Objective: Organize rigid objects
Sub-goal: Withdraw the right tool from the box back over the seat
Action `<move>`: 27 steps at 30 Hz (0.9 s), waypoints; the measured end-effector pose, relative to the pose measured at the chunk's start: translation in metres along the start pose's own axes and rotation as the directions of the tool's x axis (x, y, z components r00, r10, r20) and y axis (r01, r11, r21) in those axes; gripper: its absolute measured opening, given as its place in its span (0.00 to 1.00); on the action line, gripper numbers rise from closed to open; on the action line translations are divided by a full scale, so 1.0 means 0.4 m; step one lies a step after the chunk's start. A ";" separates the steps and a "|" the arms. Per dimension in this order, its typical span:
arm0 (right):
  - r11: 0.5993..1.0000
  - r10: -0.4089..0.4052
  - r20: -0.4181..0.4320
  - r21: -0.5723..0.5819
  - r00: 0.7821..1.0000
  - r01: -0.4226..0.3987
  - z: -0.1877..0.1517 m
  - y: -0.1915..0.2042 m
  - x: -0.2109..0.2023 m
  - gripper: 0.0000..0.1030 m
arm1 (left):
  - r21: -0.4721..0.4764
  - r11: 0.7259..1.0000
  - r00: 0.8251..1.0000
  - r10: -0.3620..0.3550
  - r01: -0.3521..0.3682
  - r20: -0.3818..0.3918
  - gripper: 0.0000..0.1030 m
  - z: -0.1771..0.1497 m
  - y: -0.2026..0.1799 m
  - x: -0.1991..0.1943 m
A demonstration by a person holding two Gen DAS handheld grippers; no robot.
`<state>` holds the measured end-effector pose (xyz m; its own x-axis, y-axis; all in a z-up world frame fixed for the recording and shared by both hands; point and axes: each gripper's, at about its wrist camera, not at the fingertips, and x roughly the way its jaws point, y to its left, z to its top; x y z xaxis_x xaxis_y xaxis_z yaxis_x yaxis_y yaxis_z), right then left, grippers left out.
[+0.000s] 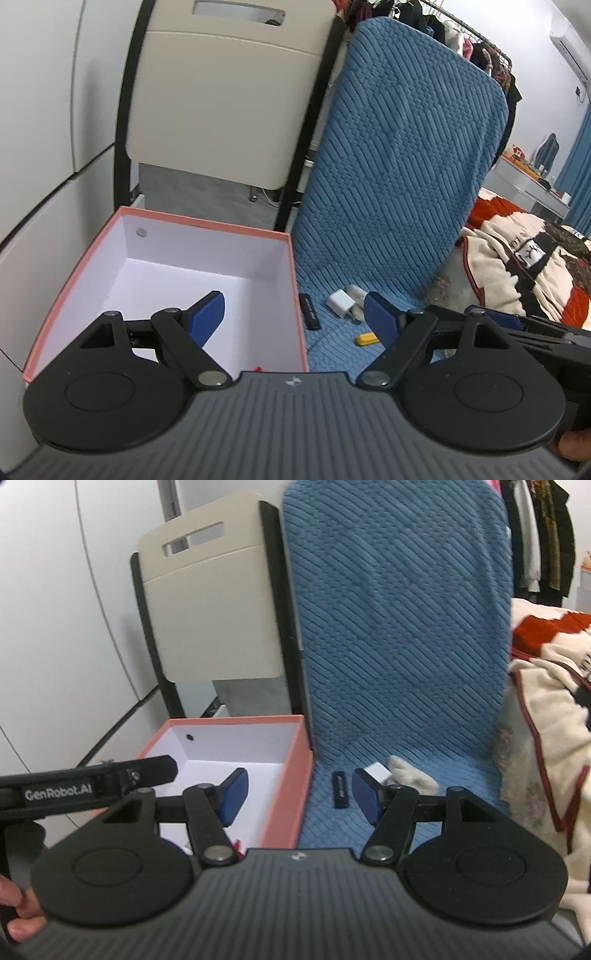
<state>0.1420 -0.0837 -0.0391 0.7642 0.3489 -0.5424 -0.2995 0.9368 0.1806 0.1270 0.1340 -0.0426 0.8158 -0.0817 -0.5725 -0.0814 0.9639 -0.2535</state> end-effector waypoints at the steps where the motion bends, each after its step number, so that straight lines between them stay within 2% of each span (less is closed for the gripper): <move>1: 1.000 -0.005 -0.001 0.002 1.000 0.005 -0.008 -0.010 -0.005 0.63 | 0.004 1.000 1.000 -0.007 0.007 -0.001 0.83 -0.005 -0.009 0.000; 6: 0.999 -0.030 -0.003 0.021 1.000 0.030 -0.038 -0.052 -0.029 0.63 | 0.031 0.999 1.000 -0.025 0.025 -0.006 0.83 -0.036 -0.058 -0.003; 10: 0.998 -0.057 -0.003 0.023 0.998 0.057 -0.068 -0.082 -0.046 0.63 | 0.037 0.999 1.000 -0.013 0.013 -0.009 0.83 -0.063 -0.080 0.002; 18: 0.994 -0.099 -0.037 0.048 0.994 0.101 -0.138 -0.156 -0.067 0.63 | 0.056 0.997 0.997 -0.044 0.048 -0.065 0.83 -0.124 -0.140 0.034; 27: 0.989 -0.126 -0.064 0.063 0.990 0.130 -0.201 -0.231 -0.086 0.63 | 0.080 0.995 0.995 -0.053 0.060 -0.086 0.83 -0.191 -0.228 0.055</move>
<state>0.0974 -0.1843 -0.1029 0.7577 0.2256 -0.6124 -0.1606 0.9740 0.1601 0.1084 0.0247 -0.0916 0.7665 -0.1540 -0.6235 0.0137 0.9745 -0.2239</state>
